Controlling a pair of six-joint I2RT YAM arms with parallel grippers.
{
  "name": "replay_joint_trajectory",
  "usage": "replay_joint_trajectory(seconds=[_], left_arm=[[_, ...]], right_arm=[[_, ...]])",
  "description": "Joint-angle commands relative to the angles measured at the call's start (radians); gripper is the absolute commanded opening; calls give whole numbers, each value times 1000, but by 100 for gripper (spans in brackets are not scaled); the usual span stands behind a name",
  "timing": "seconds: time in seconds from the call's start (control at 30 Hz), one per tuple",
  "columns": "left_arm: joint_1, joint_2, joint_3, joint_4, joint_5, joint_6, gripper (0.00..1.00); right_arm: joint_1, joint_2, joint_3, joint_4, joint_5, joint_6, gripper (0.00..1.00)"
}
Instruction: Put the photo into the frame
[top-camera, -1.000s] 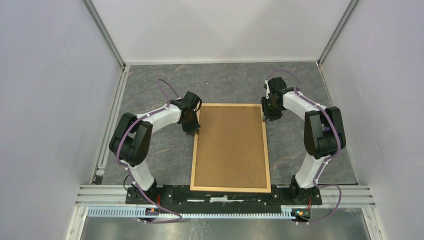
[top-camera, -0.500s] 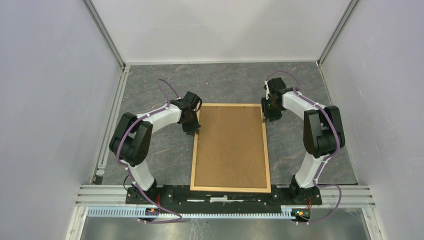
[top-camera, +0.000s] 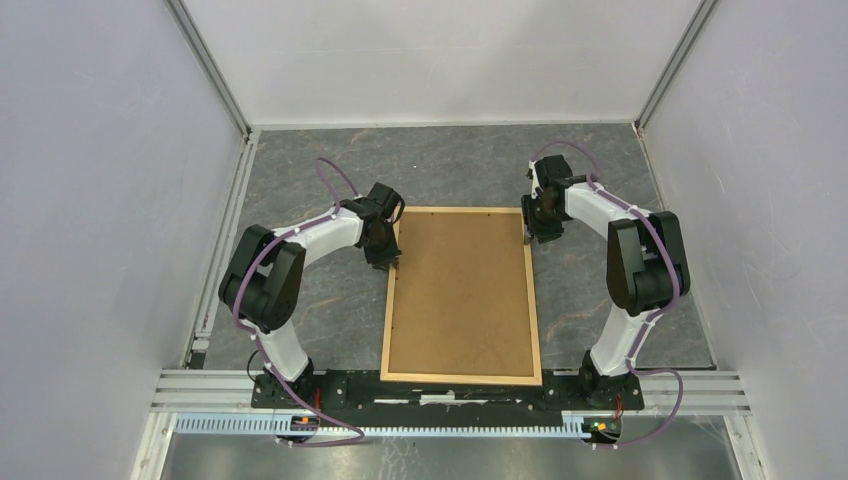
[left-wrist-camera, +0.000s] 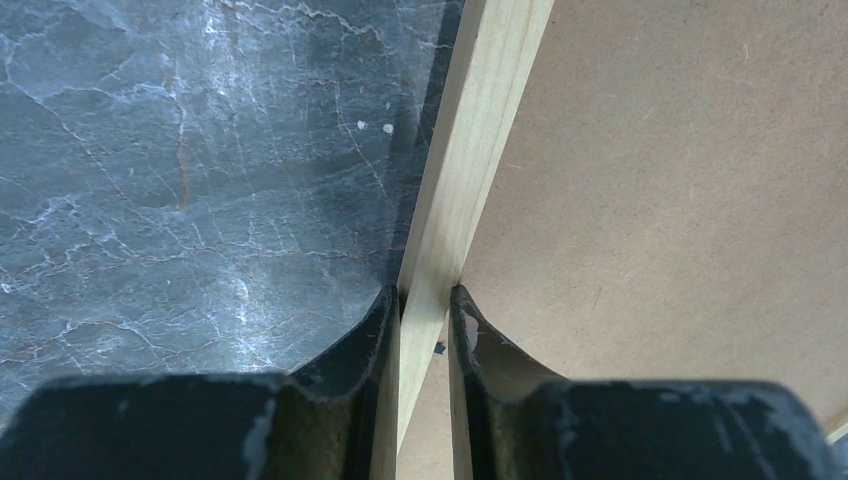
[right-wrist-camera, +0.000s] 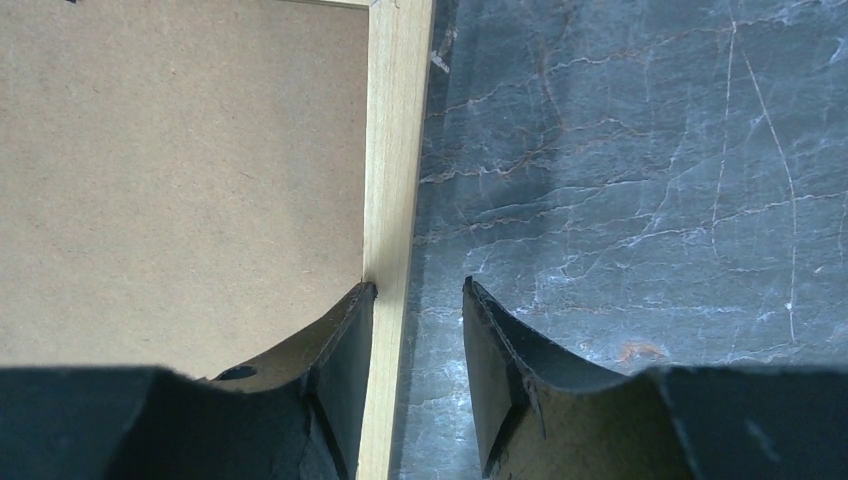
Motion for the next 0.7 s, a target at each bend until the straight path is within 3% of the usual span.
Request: replay_joint_trajectory(seconds=[0.0, 0.5, 0.67], left_arm=[[-18, 49, -20, -42, 13, 7, 2], [-19, 46, -24, -42, 12, 8, 2], [-19, 47, -24, -42, 10, 11, 2]], right_arm=[[5, 14, -3, 14, 14, -14, 44], [4, 38, -12, -3, 122, -6, 43], [-1, 16, 7, -1, -12, -3, 43]])
